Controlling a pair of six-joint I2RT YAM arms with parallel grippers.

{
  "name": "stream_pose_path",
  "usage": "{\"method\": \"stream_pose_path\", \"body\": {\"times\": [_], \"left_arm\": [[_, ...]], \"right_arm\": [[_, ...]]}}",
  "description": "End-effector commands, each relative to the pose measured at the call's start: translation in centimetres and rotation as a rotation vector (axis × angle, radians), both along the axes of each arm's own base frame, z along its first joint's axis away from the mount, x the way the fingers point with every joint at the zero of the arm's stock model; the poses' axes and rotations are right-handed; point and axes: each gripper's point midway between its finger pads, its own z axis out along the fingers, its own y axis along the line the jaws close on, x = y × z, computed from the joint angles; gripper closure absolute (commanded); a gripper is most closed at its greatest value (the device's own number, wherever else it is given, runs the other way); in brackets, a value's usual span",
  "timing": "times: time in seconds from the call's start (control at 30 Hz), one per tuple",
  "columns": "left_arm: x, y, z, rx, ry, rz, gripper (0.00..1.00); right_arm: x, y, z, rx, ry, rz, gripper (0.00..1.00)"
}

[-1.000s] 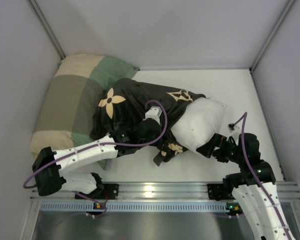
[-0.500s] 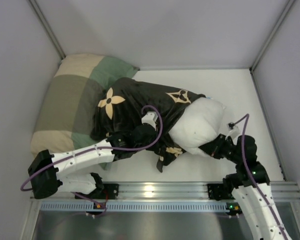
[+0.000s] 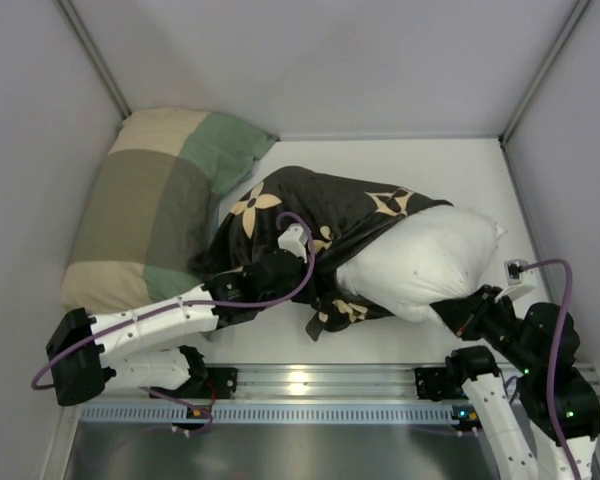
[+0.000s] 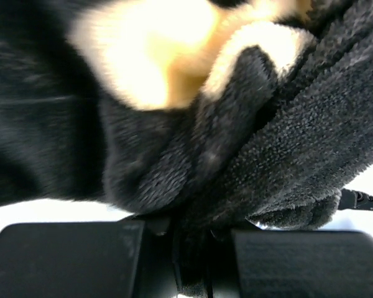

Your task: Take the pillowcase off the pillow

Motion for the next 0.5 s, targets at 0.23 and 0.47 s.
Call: {"method": "stream_pose_path", "body": {"times": [0.23,0.47], "left_arm": [[1.0,3.5,-0.9,0.059,-0.028,0.123,1.00],[2.0,5.1,-4.3,0.168,0.009,0.191,1.00]], "right_arm": [[-3.1,-3.4,8.0,-0.059,-0.248,-0.144,1.00],[-5.1,-5.7,13.6,-0.064,-0.358,-0.241,1.00]]}}
